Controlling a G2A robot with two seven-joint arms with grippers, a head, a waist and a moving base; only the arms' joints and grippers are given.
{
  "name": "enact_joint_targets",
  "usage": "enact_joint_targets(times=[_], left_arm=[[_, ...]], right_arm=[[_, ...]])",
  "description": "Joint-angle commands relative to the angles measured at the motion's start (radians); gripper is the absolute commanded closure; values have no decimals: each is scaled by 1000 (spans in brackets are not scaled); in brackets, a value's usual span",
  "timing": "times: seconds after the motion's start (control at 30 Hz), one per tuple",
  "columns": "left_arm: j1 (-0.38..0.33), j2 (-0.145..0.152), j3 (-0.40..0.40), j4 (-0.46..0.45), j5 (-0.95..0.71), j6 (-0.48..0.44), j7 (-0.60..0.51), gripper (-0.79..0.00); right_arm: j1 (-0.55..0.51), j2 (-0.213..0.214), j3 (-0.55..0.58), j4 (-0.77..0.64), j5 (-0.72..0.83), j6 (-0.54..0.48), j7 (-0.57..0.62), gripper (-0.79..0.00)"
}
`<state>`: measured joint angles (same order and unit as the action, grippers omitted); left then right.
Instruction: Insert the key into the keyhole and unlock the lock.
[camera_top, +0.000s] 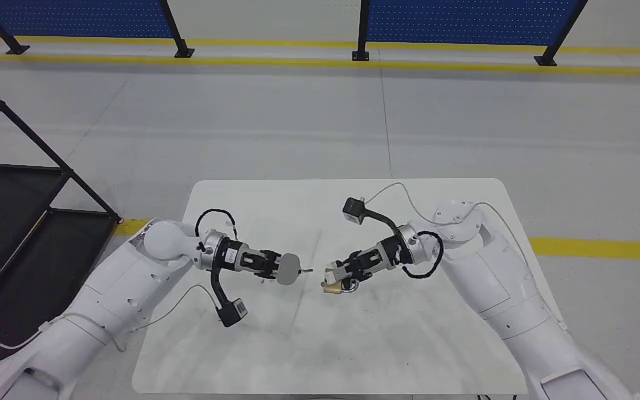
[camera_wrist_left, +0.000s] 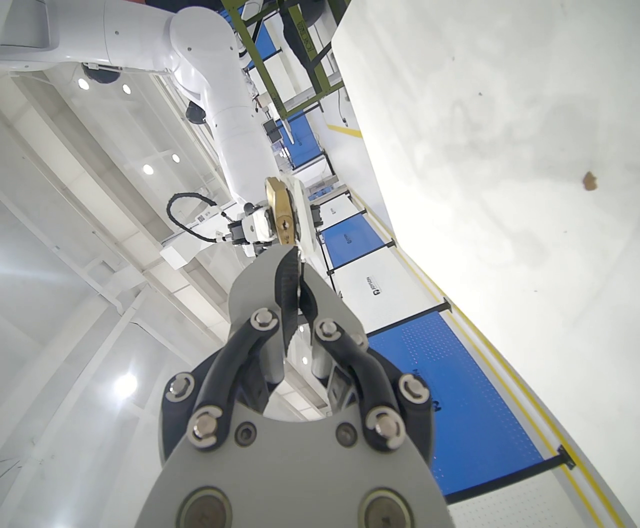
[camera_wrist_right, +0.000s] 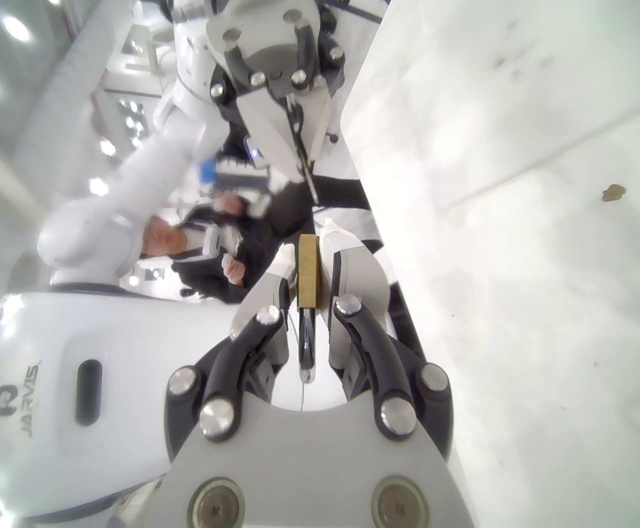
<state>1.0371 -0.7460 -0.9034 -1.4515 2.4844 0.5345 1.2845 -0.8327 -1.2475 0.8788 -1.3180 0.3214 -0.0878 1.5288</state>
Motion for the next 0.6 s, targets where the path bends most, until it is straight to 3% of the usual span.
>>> enact_joint_targets(times=[0.0, 0.57], left_arm=[[-5, 1, -5, 0, -1, -14, 15, 0], [-2, 3, 15, -48, -51, -72, 73, 0]], right_arm=[[14, 2, -16, 1, -6, 17, 7, 0], [145, 44, -218, 80, 190, -44, 7, 0]])
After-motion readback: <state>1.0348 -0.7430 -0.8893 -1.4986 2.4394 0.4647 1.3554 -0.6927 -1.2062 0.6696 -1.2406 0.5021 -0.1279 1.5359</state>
